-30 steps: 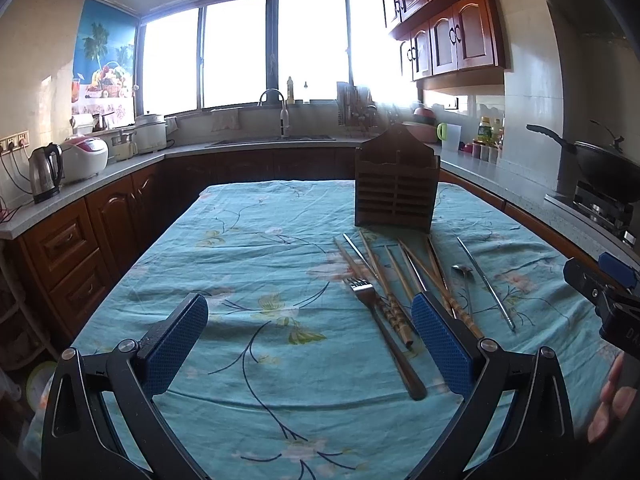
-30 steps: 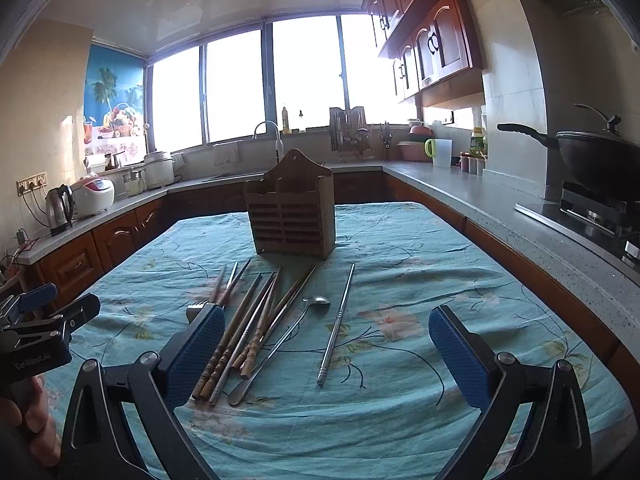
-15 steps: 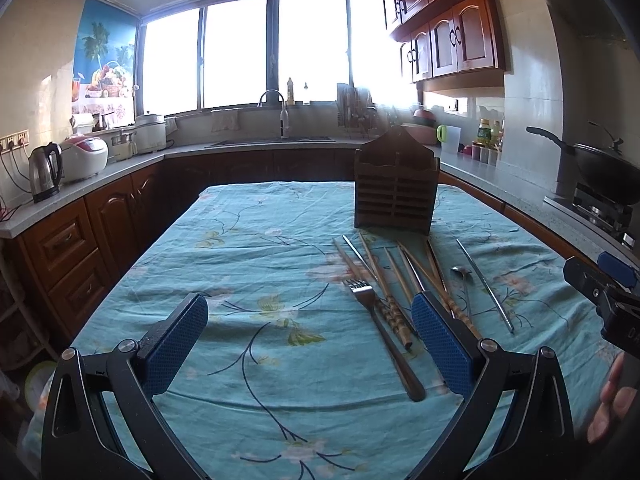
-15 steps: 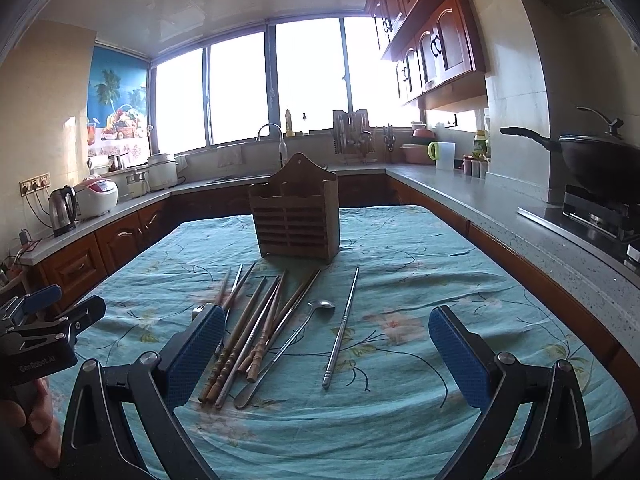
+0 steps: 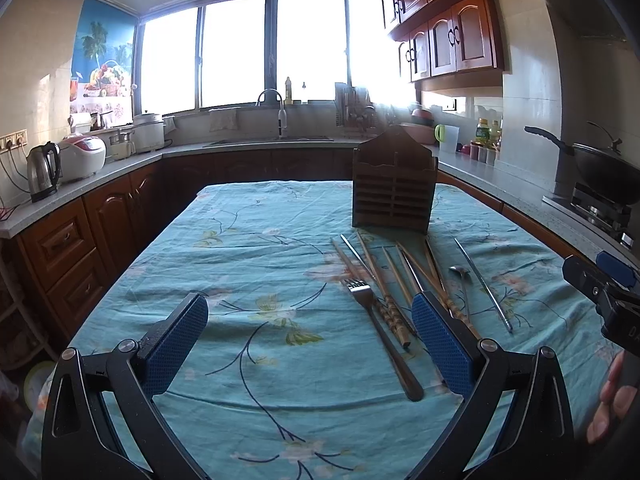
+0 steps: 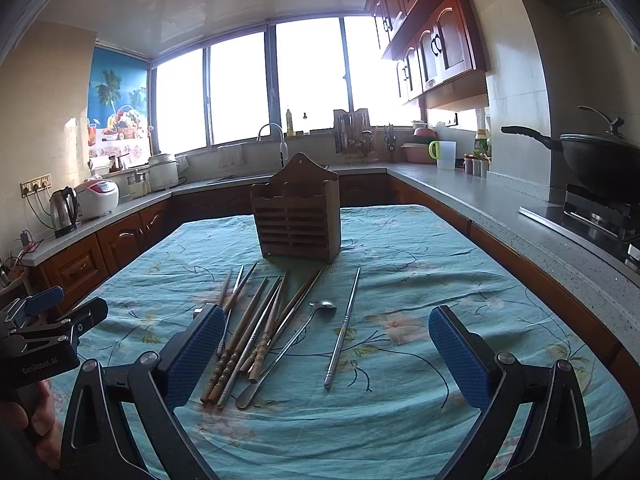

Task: Organize utensils

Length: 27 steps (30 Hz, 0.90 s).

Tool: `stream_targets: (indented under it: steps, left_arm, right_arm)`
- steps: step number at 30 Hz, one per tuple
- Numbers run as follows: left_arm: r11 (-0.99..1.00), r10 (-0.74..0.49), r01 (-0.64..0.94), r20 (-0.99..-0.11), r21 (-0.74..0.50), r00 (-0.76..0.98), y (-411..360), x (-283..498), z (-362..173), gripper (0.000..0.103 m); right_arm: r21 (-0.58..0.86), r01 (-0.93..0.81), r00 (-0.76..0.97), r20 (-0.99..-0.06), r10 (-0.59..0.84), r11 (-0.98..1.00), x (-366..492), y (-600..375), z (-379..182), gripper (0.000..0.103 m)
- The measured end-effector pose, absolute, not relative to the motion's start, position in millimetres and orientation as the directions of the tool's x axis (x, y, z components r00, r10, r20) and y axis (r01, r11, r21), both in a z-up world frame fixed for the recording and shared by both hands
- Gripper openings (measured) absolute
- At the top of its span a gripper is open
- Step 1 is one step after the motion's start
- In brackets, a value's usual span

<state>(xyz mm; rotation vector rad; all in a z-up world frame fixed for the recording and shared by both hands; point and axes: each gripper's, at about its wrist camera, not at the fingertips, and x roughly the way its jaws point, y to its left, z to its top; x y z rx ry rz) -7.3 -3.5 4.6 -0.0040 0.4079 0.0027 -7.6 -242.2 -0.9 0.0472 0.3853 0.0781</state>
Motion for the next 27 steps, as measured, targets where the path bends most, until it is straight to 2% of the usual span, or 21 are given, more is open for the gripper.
stream_targets:
  steps: [13, 27]
  left_arm:
    - [1.0, -0.014, 0.001, -0.433, -0.031, 0.901, 1.1, 2.0, 1.6, 0.103]
    - [0.991, -0.117, 0.056, -0.565, -0.124, 0.816, 9.7, 48.7, 0.4, 0.103]
  right_arm:
    - [0.075, -0.071, 0.917, -0.388, 0.094, 0.995, -2.0, -244.7, -1.6, 0.103]
    - [0.163, -0.117, 0.858, -0.48, 0.182, 0.98, 34.4, -253.8, 1.3, 0.102]
